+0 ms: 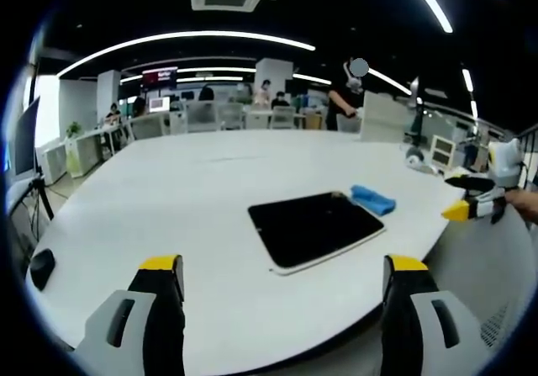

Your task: Wipe the mirror surface with the cleaning cloth until all visible marks leave the cleaned area.

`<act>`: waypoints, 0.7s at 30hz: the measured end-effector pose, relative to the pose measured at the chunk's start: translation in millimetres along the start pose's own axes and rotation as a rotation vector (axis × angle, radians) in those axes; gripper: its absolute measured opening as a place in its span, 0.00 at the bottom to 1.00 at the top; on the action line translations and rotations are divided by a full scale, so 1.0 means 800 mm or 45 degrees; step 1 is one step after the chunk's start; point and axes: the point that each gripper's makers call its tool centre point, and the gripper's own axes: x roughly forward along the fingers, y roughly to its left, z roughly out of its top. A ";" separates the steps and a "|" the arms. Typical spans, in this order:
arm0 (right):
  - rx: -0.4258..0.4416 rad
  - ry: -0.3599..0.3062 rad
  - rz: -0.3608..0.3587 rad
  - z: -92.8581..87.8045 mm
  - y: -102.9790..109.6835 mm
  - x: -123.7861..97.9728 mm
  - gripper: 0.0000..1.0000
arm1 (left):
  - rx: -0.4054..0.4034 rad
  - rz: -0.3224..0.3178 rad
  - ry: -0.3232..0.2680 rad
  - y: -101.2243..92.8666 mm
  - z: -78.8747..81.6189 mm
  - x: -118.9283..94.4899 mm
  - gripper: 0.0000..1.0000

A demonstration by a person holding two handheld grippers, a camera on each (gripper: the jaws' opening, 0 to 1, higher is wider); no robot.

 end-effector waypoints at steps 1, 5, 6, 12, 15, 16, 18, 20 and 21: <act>0.000 -0.001 0.000 0.000 0.000 0.000 0.99 | -0.001 -0.001 0.001 0.000 0.000 0.000 0.98; 0.001 0.003 0.001 0.000 0.000 0.000 0.98 | 0.000 -0.003 0.006 0.000 -0.001 0.000 0.98; 0.001 0.003 0.002 0.000 0.000 -0.001 0.98 | -0.001 -0.003 0.006 0.000 -0.001 0.000 0.98; -0.005 0.008 -0.001 -0.001 0.000 -0.001 0.99 | -0.002 -0.001 0.008 0.000 -0.002 0.000 0.98; -0.012 -0.001 -0.015 0.001 -0.003 -0.001 0.99 | -0.001 -0.001 0.010 0.000 -0.002 0.000 0.98; -0.009 0.003 -0.011 0.000 -0.002 -0.001 0.99 | -0.001 -0.001 0.010 0.000 -0.002 0.000 0.98; -0.008 0.003 -0.011 0.000 -0.002 -0.001 0.99 | -0.001 -0.003 0.011 0.000 -0.002 0.000 0.98; -0.007 0.004 -0.009 0.000 -0.001 -0.001 0.99 | -0.003 -0.006 0.012 0.000 -0.002 0.000 0.98; -0.003 0.007 -0.008 -0.001 -0.001 -0.001 0.99 | -0.005 -0.008 0.009 -0.001 -0.001 0.000 0.98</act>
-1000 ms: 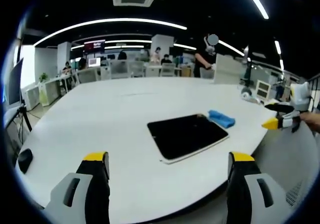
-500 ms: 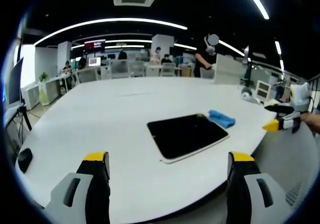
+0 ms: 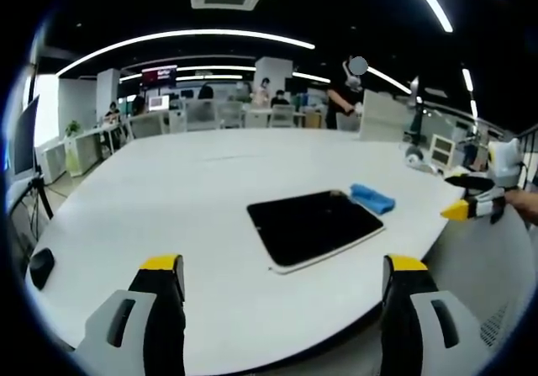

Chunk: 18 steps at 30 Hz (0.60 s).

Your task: Wipe the mirror surface with the cleaning cloth until all visible marks leave the cleaned area.

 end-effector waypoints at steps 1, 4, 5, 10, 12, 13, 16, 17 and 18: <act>0.001 0.002 -0.001 0.000 0.000 0.000 0.99 | -0.009 -0.005 -0.008 -0.001 0.001 0.000 0.98; 0.004 0.012 0.000 -0.001 0.000 0.000 0.99 | -0.008 -0.003 -0.007 -0.001 0.002 0.000 0.98; 0.005 0.014 0.000 -0.002 0.000 0.000 1.00 | -0.009 -0.004 -0.006 -0.001 0.001 0.000 0.98; 0.008 0.025 0.005 -0.004 0.000 0.001 1.00 | -0.010 0.000 -0.028 -0.001 0.005 0.000 0.99; 0.008 0.026 0.007 -0.004 -0.001 0.001 1.00 | -0.013 -0.002 -0.028 -0.001 0.005 0.000 0.99; 0.008 0.025 0.005 -0.004 -0.001 0.001 1.00 | -0.012 -0.003 -0.027 -0.001 0.004 0.000 0.99; 0.007 0.021 -0.006 -0.004 -0.003 0.001 1.00 | -0.013 -0.002 -0.025 -0.001 0.004 0.000 0.99; 0.008 0.022 -0.007 -0.004 -0.003 0.001 1.00 | -0.008 -0.001 -0.025 -0.001 0.004 0.000 0.98; 0.007 0.022 -0.008 -0.004 -0.003 0.001 1.00 | -0.009 -0.002 -0.024 -0.001 0.004 0.000 0.98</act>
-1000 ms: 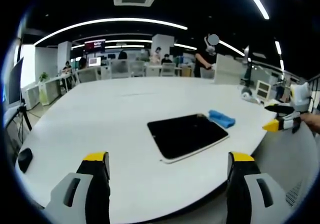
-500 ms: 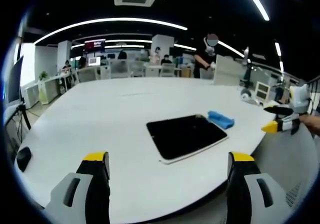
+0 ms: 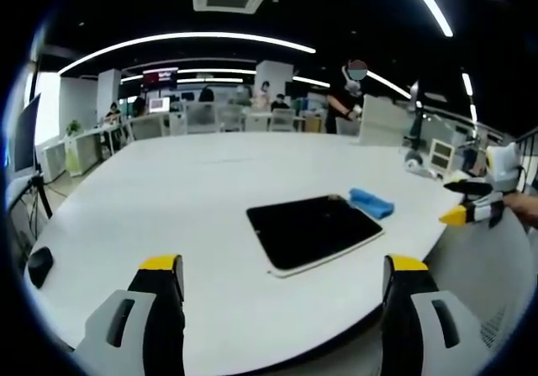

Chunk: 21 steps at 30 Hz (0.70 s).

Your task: Wipe the mirror surface with the cleaning cloth until all visible marks leave the cleaned area.

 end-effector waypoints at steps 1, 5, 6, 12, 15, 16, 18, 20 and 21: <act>0.000 0.000 0.000 0.000 0.000 0.000 1.00 | 0.000 -0.002 0.003 0.000 0.000 0.000 0.98; 0.000 0.002 -0.008 0.000 -0.001 0.000 1.00 | 0.005 -0.002 0.006 0.000 -0.001 0.000 0.98; 0.001 0.003 -0.007 -0.001 -0.001 0.000 1.00 | 0.006 -0.003 0.004 -0.001 -0.001 0.000 0.98; 0.003 0.005 -0.005 -0.001 -0.001 0.000 1.00 | 0.006 0.001 0.005 0.000 -0.001 0.000 0.97; 0.005 0.005 -0.005 -0.001 -0.001 0.000 0.99 | 0.007 0.000 0.002 0.000 0.000 0.000 0.97; 0.007 0.005 -0.005 -0.001 -0.001 0.000 0.99 | 0.007 0.000 0.004 -0.001 -0.001 0.000 0.97; 0.017 0.010 -0.005 -0.002 0.000 0.000 0.97 | 0.007 -0.002 0.004 -0.001 0.000 0.000 0.97; 0.019 0.007 -0.006 -0.002 -0.001 0.000 0.97 | 0.009 -0.001 0.004 -0.001 0.000 0.000 0.97; 0.018 0.007 -0.008 -0.002 -0.001 0.000 0.97 | 0.006 -0.002 0.003 -0.001 0.000 0.000 0.97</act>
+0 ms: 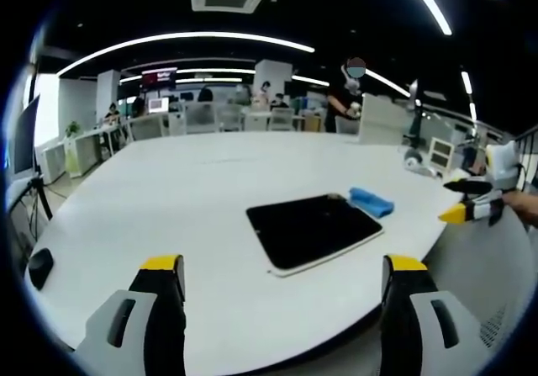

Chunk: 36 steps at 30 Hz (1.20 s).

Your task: Wipe the mirror surface with the cleaning cloth until all visible marks leave the cleaned area.

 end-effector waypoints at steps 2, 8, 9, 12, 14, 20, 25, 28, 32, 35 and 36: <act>0.002 0.005 0.005 -0.001 0.001 0.000 0.97 | 0.002 0.001 0.001 0.000 0.000 0.000 0.97; 0.005 0.013 0.009 -0.002 0.002 0.000 0.96 | 0.001 0.009 -0.004 0.002 0.001 0.000 0.98; 0.007 0.014 0.011 -0.002 0.002 0.000 0.95 | 0.001 0.009 -0.003 0.002 0.000 0.000 0.98; 0.005 0.017 0.023 -0.003 0.004 0.000 0.95 | 0.001 0.005 -0.001 0.001 0.000 0.000 0.98; 0.004 0.020 0.029 -0.003 0.005 0.001 0.95 | 0.003 0.005 0.000 0.001 0.000 0.000 0.97; 0.009 0.022 0.037 -0.004 0.006 0.001 0.95 | 0.003 0.001 0.010 0.000 -0.002 0.000 0.97; 0.013 0.023 0.039 -0.005 0.006 0.001 0.95 | 0.005 0.002 0.011 0.000 -0.002 0.000 0.97; 0.014 0.023 0.042 -0.005 0.007 0.001 0.95 | 0.005 0.001 0.011 0.000 -0.002 0.000 0.97; 0.015 0.025 0.042 -0.005 0.007 0.001 0.95 | 0.004 0.001 0.009 0.000 -0.002 0.000 0.97; 0.015 0.025 0.042 -0.005 0.007 0.001 0.95 | 0.002 0.002 0.010 0.000 -0.002 0.000 0.97; 0.015 0.026 0.043 -0.005 0.007 0.001 0.95 | 0.004 0.004 0.009 0.001 -0.002 0.000 0.97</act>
